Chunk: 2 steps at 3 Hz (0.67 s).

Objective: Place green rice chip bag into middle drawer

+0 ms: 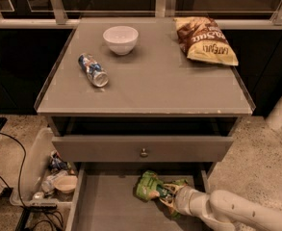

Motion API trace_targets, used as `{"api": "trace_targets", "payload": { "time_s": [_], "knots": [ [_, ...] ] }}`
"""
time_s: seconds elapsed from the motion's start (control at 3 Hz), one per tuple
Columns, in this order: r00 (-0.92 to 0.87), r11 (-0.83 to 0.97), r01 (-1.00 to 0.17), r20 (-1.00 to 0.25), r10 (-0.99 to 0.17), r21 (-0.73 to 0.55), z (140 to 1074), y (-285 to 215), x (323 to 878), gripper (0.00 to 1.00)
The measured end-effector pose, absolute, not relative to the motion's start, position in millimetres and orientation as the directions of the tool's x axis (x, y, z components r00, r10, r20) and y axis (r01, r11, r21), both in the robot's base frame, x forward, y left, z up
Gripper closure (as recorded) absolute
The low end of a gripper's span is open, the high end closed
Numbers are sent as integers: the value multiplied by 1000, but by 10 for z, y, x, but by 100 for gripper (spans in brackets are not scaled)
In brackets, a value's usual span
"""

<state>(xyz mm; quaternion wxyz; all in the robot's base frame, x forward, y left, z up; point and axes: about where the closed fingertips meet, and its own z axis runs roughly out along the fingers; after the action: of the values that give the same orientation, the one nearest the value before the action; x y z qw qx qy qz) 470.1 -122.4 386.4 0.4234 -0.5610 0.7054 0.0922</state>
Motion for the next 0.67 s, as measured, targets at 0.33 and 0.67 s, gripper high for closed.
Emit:
{"api": "trace_targets", "payload": {
  "time_s": [0.33,0.67],
  "knots": [
    [-12,354,-869,-701,-713,-345,3864,-1223,4701,60],
    [-12,354,-869,-701,-713,-345,3864,-1223,4701,37]
  ]
}}
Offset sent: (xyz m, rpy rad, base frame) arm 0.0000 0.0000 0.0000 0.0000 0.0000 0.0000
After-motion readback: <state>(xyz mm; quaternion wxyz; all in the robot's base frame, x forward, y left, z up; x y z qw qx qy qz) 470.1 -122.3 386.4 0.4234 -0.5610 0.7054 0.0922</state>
